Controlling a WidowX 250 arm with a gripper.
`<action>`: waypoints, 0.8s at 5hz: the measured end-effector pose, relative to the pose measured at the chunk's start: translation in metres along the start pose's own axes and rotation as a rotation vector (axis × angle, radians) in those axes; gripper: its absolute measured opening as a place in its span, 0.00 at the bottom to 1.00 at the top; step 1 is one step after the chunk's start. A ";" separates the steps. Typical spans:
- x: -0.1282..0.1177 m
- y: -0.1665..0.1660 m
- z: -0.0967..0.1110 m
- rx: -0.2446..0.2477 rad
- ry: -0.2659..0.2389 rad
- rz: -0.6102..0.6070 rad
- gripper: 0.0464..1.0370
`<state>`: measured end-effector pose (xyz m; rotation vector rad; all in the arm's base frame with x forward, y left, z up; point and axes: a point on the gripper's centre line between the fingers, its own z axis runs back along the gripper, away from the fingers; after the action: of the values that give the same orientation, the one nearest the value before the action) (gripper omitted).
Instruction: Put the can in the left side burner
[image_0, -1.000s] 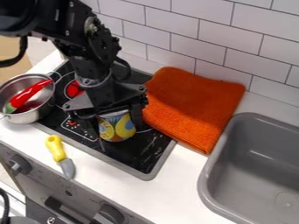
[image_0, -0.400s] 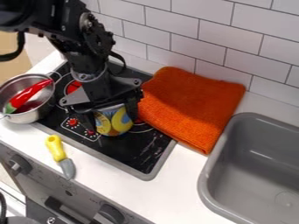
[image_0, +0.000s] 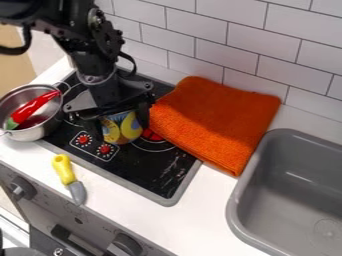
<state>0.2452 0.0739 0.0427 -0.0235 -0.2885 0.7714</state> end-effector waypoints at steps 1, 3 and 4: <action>0.009 0.000 -0.003 0.006 -0.034 -0.033 0.96; 0.035 -0.003 -0.004 0.004 -0.074 -0.059 0.96; 0.047 -0.003 -0.007 0.005 -0.080 -0.039 0.96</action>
<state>0.2813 0.1047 0.0480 0.0174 -0.3623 0.7356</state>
